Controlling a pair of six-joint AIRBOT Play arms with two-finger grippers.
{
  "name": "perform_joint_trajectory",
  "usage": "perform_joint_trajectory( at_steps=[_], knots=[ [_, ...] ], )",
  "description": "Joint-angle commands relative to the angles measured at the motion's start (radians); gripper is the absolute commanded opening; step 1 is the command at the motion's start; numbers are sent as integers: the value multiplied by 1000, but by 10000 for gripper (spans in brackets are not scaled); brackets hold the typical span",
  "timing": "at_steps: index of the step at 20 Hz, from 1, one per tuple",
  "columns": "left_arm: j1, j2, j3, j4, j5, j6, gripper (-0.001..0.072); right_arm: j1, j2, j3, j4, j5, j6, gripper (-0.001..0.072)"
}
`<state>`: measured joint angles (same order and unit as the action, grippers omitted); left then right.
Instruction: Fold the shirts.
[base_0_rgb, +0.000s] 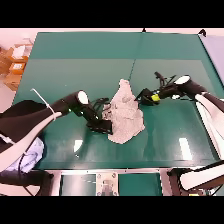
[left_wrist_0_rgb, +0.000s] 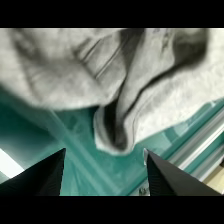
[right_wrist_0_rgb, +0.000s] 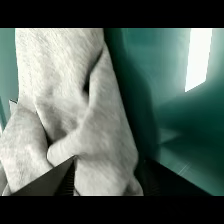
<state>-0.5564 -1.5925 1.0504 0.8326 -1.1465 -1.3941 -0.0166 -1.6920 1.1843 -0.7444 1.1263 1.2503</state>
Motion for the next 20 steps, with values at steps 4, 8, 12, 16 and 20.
perform_joint_trajectory(
  at_steps=[4,8,12,16,20],
  knots=[
    [-52,-20,-36,-90,170,67,20,66,-100,102,24,20,-14,15],
    [23,109,64,132,0,-20,18,-19,-27,267,23,176,-12,10],
    [156,414,254,414,-88,-157,19,-154,196,462,24,265,13,10],
    [201,644,519,414,-76,-150,19,-237,470,595,23,273,0,11],
    [201,747,707,457,-107,-150,19,-307,699,634,-16,248,-6,11]
  ],
)
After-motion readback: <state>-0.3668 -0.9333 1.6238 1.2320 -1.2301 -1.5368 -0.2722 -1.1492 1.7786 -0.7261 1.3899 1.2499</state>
